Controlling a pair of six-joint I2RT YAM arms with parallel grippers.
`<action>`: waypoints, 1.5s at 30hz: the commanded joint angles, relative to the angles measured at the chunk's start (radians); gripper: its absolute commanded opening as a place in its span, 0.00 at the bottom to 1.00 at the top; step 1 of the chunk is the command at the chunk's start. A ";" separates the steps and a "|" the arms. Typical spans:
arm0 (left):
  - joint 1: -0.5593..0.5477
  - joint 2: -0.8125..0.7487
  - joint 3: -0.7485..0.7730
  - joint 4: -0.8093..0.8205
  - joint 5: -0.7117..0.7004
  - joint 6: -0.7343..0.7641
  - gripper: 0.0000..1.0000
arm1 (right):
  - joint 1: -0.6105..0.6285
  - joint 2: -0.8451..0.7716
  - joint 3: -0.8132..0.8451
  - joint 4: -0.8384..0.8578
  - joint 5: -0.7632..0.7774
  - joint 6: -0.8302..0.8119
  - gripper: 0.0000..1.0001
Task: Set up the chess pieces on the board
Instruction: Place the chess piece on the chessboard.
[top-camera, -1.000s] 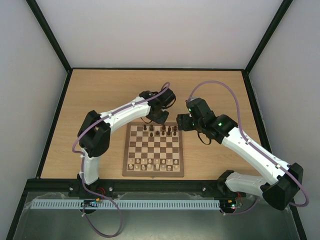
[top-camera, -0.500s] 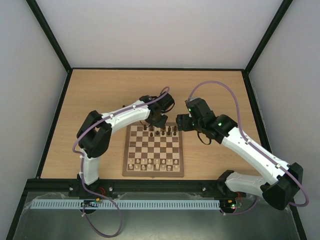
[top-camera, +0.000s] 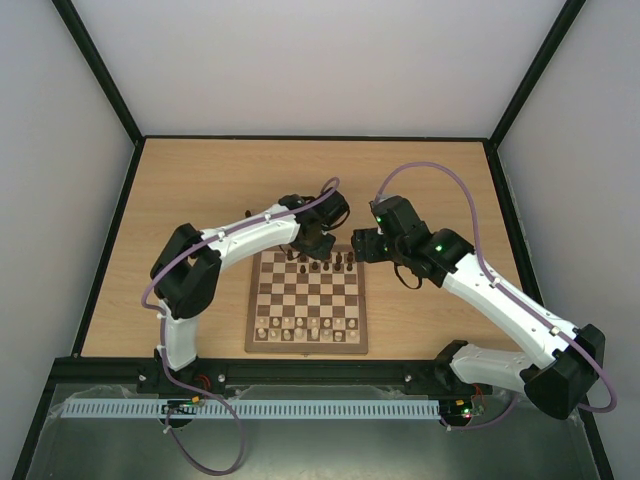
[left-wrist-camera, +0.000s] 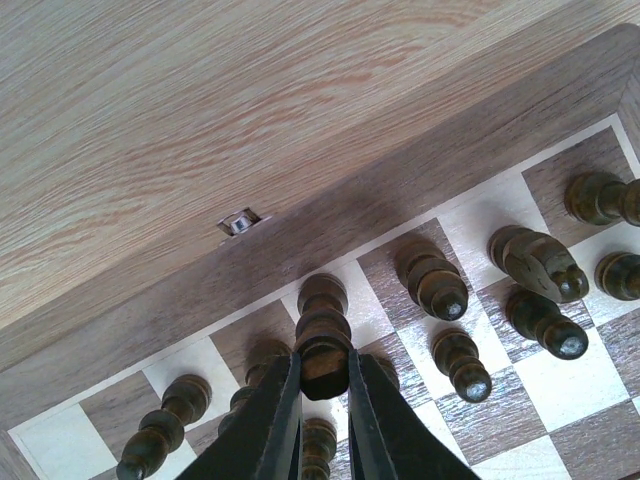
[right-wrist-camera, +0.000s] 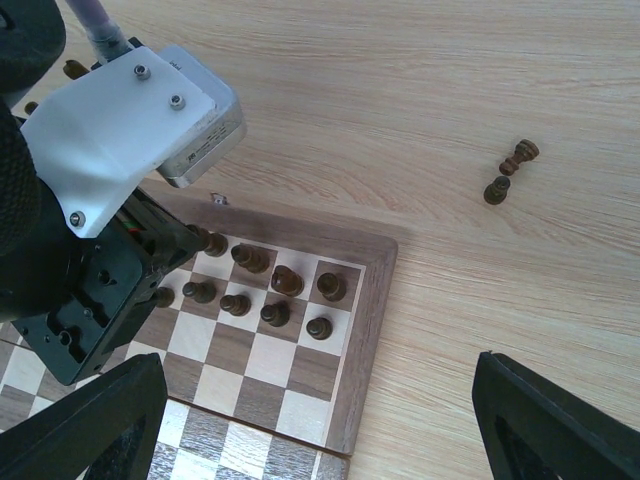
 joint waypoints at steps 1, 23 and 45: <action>-0.008 -0.034 -0.018 -0.035 0.014 -0.010 0.11 | -0.002 0.005 -0.009 -0.013 -0.002 0.000 0.85; -0.022 -0.051 -0.033 -0.030 0.021 -0.022 0.17 | -0.002 0.011 -0.014 -0.009 -0.017 -0.001 0.85; 0.088 -0.197 0.101 -0.023 -0.014 -0.035 0.63 | -0.088 0.122 0.027 0.000 -0.049 0.001 0.85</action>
